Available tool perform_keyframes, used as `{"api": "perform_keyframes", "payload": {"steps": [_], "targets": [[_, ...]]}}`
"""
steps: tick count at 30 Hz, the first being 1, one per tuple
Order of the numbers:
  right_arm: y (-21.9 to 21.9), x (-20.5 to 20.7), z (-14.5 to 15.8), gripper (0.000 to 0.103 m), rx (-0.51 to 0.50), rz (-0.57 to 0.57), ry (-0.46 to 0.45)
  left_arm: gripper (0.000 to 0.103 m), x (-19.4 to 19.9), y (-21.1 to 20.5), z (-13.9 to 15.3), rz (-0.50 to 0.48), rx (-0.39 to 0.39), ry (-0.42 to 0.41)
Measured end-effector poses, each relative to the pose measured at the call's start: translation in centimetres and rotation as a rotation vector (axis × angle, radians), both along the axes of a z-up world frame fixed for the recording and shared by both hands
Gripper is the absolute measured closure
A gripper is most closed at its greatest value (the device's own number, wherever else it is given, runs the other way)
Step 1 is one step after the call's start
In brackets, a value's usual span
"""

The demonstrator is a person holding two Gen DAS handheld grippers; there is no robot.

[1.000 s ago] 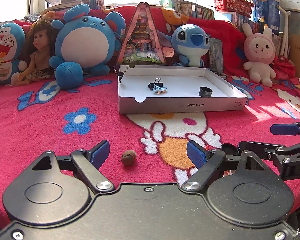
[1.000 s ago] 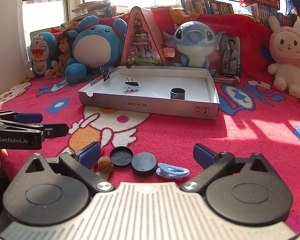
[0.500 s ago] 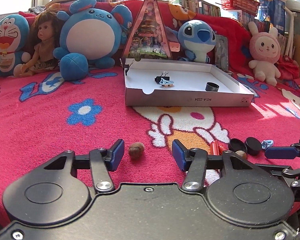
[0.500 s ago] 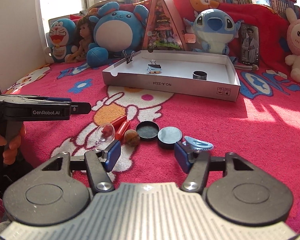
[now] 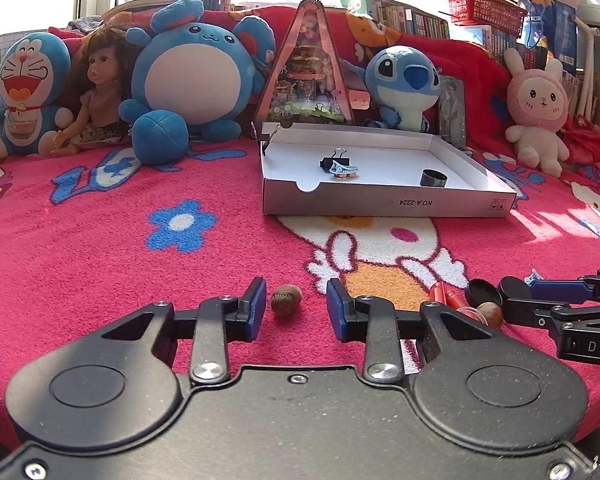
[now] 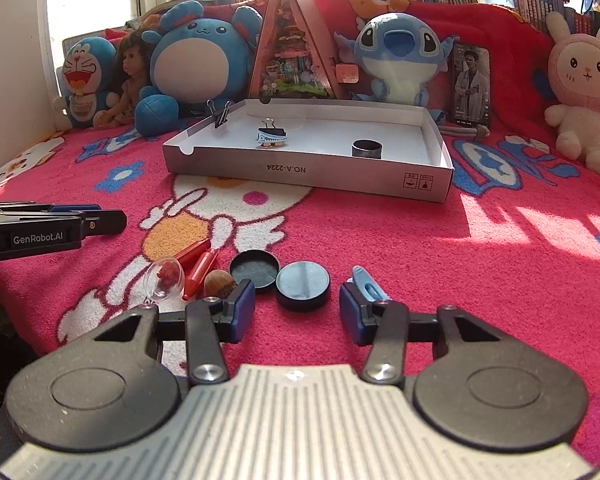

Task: Organize rigid objects
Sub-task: 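Close the left gripper on the brown acorn while the right gripper grasps a black round lid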

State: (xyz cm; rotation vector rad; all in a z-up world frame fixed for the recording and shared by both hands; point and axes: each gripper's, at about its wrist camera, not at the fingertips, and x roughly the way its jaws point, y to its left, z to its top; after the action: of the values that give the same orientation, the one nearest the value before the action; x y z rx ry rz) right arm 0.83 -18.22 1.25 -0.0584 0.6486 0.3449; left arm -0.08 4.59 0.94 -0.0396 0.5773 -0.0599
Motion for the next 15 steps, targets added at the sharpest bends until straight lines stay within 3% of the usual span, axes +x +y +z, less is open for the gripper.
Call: {"api": "perform_keyframes", "payload": {"steps": [15], "targets": [[0.62, 0.47, -0.42, 0.056, -0.084, -0.044, -0.047, 0.072, 0.63, -0.19, -0.85, -0.014, -0.002, 0.018]]}}
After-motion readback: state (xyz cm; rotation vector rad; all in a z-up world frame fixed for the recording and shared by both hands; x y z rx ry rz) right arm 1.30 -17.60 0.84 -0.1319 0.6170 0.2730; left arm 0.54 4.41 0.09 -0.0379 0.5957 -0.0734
